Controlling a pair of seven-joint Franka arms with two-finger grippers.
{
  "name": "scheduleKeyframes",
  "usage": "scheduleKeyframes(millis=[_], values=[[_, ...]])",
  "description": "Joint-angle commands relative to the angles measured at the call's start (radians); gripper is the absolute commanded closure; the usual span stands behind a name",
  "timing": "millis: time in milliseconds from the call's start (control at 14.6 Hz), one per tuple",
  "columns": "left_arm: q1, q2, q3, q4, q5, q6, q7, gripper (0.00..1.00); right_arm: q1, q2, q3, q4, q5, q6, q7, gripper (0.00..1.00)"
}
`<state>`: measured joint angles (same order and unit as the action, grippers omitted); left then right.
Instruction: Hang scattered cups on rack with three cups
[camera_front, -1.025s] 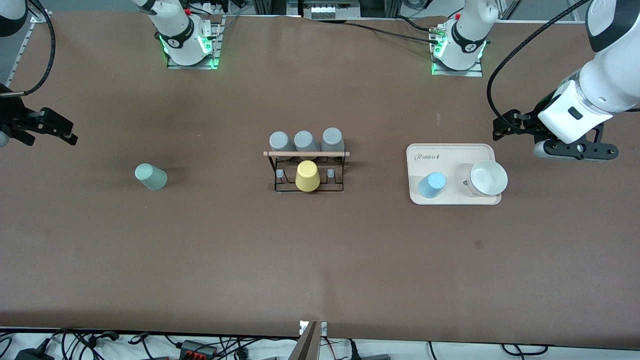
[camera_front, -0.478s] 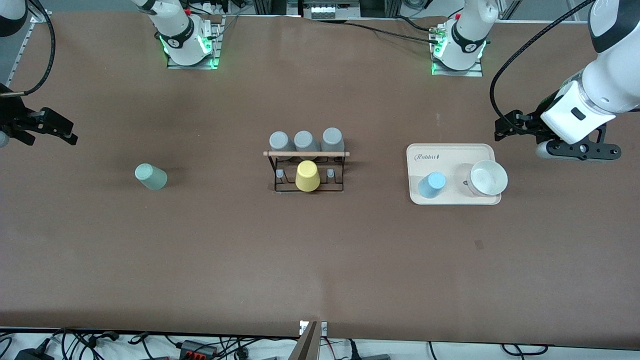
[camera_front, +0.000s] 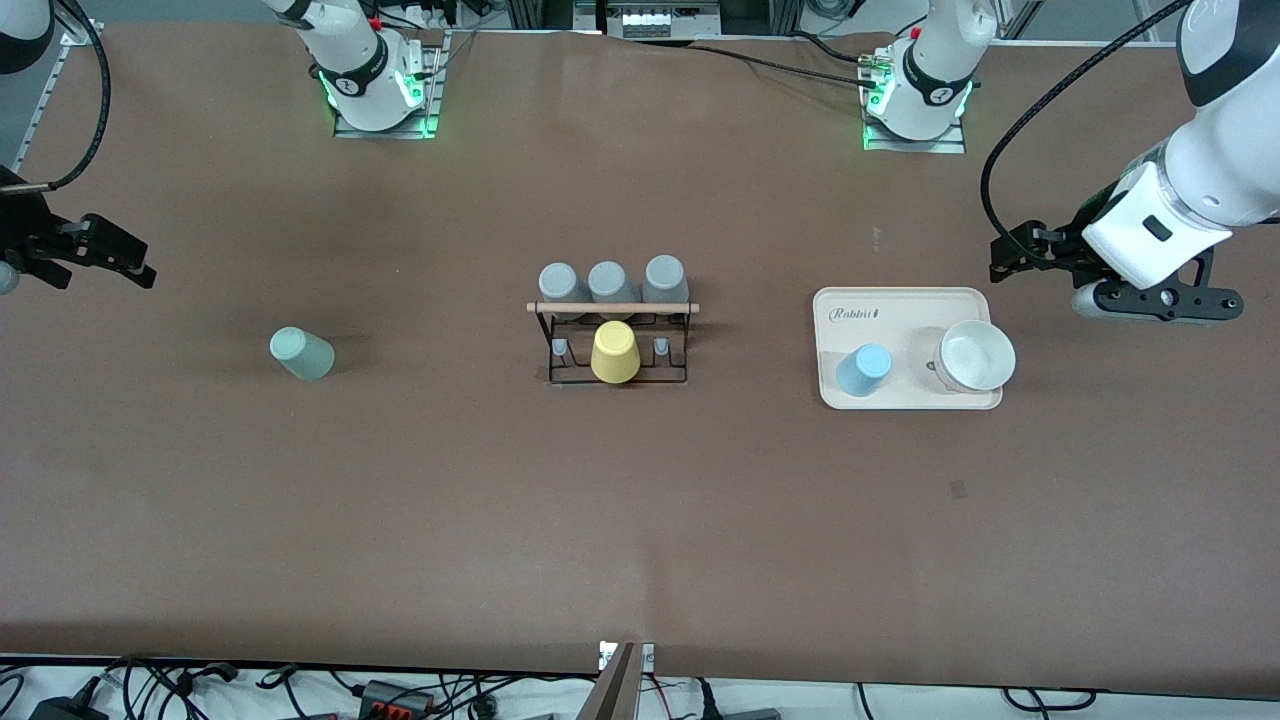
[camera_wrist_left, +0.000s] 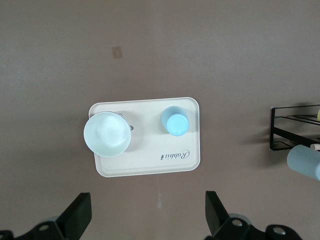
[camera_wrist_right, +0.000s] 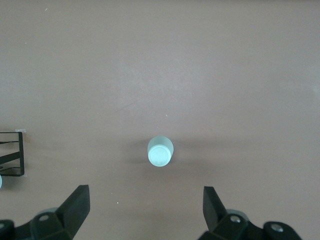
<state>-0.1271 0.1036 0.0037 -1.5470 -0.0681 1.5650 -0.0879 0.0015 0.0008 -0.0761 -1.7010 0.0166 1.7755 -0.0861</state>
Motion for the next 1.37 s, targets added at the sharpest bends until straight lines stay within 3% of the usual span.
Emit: scheduleKeyframes(millis=[0,410,547,888,1162,1299], values=[[0.001,0.005,0.001,0.002,0.011,-0.007,0.010,0.00,0.003,-0.021,0.004,-0.017,-0.012,-0.010,0.016,0.00],[-0.014,0.102,-0.008,0.025,0.010,-0.005,0.020,0.00,0.000,-0.012,0.004,-0.016,-0.012,-0.007,0.017,0.00],[-0.019,0.186,-0.010,0.031,0.005,0.012,0.023,0.00,0.000,-0.015,0.002,-0.016,-0.012,-0.011,0.016,0.00],[-0.028,0.394,-0.008,0.051,0.027,0.202,0.025,0.00,0.002,-0.010,0.004,-0.017,-0.012,-0.013,0.006,0.00],[-0.028,0.438,-0.010,-0.094,0.016,0.383,0.025,0.00,0.000,-0.013,0.002,-0.014,-0.014,-0.050,0.003,0.00],[-0.029,0.433,-0.025,-0.126,0.013,0.400,0.023,0.00,0.000,-0.013,0.002,-0.011,-0.014,-0.048,0.003,0.00]])
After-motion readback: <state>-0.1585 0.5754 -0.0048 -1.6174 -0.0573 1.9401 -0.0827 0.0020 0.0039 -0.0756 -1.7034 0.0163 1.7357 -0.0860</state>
